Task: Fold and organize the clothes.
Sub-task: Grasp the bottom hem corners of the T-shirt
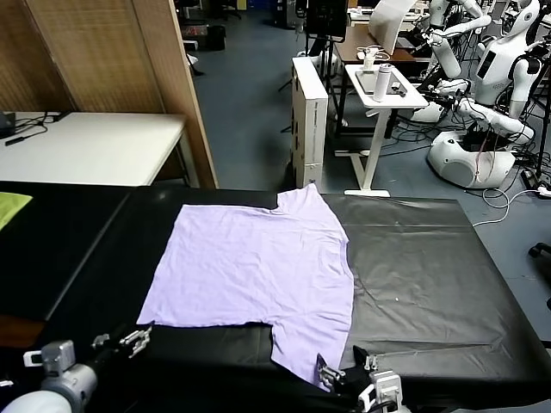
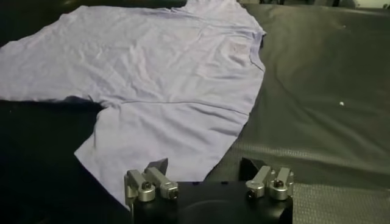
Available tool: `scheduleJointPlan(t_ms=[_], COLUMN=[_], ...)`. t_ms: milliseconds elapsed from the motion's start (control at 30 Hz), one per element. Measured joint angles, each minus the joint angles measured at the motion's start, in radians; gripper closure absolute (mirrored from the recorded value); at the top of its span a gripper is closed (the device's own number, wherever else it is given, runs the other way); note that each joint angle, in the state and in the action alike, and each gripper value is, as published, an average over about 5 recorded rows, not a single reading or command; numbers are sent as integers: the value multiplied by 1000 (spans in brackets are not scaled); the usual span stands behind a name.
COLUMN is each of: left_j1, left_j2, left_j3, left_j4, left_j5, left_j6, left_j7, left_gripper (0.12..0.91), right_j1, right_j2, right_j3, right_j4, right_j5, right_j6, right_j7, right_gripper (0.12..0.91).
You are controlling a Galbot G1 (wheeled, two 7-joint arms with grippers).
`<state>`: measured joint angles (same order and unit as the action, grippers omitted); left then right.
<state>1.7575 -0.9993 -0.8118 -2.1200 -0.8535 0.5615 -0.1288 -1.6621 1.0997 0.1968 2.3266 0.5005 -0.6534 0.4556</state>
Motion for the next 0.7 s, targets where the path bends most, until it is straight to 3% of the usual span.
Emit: scheduleJointPlan(t_ms=[133,300,367,700], left_j1=[2,7,9,53], left_j2=[0,0,0,17], left_j3=[0,1,1,-22], left_j4=[-2,-7,-9,-43], left_j5=[0,1,1,8], left_j6=[2,4,4,-7], left_j7=[2,5,6,-2], left_gripper=[628,795,856,882], right_j1=[-4,-15,-21,-87], right_j2=[-2,-7,-9,-33], right_j3=[2,6,10,51], right_j4=[7,24,33,99], right_j5=[2,5,6,19], right_j6=[-1,-3,-4,-29], right_j7=[-1,0,0,22], right_gripper=[474,785,863,887])
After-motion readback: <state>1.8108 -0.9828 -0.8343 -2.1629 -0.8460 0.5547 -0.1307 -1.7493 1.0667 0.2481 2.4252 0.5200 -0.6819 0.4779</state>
